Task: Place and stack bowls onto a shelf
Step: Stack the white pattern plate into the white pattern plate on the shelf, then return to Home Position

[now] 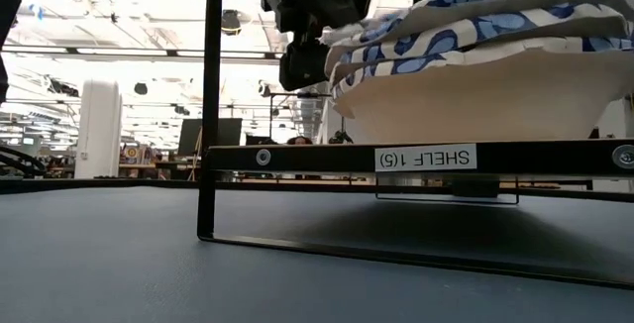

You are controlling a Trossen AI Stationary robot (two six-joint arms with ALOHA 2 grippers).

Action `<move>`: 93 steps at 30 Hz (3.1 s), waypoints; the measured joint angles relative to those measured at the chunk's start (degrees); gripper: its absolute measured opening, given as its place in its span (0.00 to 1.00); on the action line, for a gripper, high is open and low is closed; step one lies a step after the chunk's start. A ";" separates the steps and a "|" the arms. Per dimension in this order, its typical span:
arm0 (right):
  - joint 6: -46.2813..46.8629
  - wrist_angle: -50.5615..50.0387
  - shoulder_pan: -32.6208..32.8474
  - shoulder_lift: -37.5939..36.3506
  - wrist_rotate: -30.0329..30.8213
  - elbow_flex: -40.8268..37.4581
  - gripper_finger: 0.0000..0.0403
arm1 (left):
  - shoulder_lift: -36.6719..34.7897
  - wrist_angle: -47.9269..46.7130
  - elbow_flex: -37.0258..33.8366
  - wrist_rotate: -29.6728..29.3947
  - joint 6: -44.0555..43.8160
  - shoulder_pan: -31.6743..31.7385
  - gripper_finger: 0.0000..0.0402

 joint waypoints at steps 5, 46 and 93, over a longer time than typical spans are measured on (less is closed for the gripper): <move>0.00 0.68 0.14 1.58 -1.45 0.03 0.44 | 0.00 0.33 0.00 2.18 1.52 0.11 0.55; -40.00 -12.19 1.79 -26.64 5.60 13.52 0.44 | -57.83 -8.35 -5.63 -30.28 27.46 7.80 0.55; -38.59 47.11 -18.14 -92.87 -13.10 -65.59 0.44 | -104.48 29.46 -79.43 -10.62 1.20 8.70 0.55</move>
